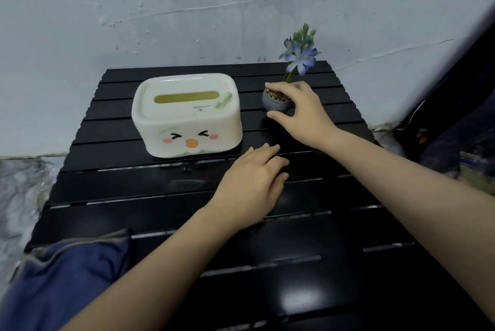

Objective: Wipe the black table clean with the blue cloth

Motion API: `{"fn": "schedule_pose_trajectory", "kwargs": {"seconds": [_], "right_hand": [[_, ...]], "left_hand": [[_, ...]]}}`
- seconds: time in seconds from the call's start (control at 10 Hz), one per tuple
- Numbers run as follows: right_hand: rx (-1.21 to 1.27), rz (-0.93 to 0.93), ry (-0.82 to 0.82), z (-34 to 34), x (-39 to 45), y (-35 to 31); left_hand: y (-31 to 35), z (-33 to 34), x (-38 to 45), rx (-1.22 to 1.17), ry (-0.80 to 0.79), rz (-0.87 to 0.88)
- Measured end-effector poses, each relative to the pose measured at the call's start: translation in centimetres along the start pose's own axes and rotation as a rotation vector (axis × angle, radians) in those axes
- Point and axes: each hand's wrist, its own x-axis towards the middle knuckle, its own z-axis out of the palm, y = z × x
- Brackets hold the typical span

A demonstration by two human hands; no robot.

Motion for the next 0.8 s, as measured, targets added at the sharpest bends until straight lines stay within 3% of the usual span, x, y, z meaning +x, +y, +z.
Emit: {"fn": "schedule_pose_trajectory", "kwargs": {"seconds": [0.2,0.6,0.8], "right_hand": [[-0.047,-0.027,-0.116,0.7,-4.3,-1.3],[-0.041,0.012,-0.089,1.3,-5.5,-2.3],[-0.047,0.008,0.079,0.6,-8.6,-3.7]], "left_hand": [[0.4,-1.0,-3.3,0.036,0.013,-0.042],[0.6,-1.1,-4.6,0.051,0.039,-0.054],[0.8,-1.6,-4.9,0.030,0.041,-0.060]]}}
